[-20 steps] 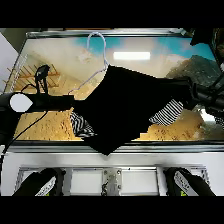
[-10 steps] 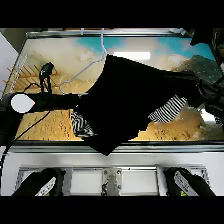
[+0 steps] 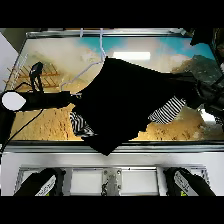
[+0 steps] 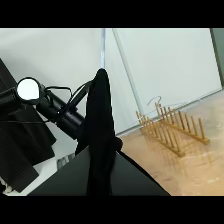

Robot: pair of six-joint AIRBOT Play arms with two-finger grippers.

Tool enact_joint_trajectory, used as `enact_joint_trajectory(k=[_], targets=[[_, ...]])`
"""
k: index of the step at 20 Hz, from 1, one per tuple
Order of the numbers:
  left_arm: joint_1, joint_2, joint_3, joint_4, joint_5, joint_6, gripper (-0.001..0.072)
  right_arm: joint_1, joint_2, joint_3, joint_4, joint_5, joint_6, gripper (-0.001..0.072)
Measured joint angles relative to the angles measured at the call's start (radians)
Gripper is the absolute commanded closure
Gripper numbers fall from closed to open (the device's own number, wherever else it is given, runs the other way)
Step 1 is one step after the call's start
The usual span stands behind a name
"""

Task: Fold the clothes and pants, and hang the long-sleeved shirts on hangers.

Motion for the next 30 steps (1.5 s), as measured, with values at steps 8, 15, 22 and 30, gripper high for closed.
enact_joint_trajectory(k=[8,15,22,30], targets=[[0.011,0.0,0.0,0.001,-0.026,0.018,0.0691,0.0,0.0,0.0,-0.018,-0.005,-0.019,0.0689],[-0.055,0.0,0.0,0.003,-0.037,0.031,0.0691,0.0,0.0,0.0,0.03,-0.013,-0.045,0.0689],[-0.031,0.0,0.0,0.0,-0.064,0.037,0.0691,0.0,0.0,0.0,-0.002,-0.034,-0.053,0.0689],[0.0,0.0,0.0,0.0,-0.082,0.052,0.0691,0.0,0.0,0.0,-0.099,-0.034,-0.075,0.0689]])
